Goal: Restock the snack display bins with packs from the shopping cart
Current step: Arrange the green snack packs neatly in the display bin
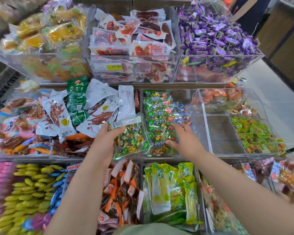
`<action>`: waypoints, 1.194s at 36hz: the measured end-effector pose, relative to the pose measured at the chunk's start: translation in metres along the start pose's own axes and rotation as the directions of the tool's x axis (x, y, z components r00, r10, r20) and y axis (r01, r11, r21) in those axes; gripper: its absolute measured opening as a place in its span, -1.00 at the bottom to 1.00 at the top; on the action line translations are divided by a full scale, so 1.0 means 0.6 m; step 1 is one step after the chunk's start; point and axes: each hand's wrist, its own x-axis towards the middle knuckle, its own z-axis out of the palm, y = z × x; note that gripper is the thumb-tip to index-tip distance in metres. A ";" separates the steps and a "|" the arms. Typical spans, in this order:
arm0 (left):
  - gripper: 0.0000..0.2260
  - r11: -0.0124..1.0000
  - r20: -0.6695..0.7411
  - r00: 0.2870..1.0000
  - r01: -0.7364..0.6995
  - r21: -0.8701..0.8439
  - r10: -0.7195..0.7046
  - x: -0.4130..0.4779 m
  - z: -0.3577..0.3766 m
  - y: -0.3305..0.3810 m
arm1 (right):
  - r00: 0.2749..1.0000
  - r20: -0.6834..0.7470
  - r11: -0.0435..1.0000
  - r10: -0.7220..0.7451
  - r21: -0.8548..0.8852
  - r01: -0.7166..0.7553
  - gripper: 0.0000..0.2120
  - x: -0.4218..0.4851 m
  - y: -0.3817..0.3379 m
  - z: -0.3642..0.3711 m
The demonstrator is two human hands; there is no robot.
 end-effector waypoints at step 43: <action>-0.28 -0.553 0.671 0.735 -0.520 0.651 0.099 0.044 0.152 -0.078 | 0.962 0.271 0.562 -0.034 0.801 -0.206 -0.12 0.037 0.042 0.009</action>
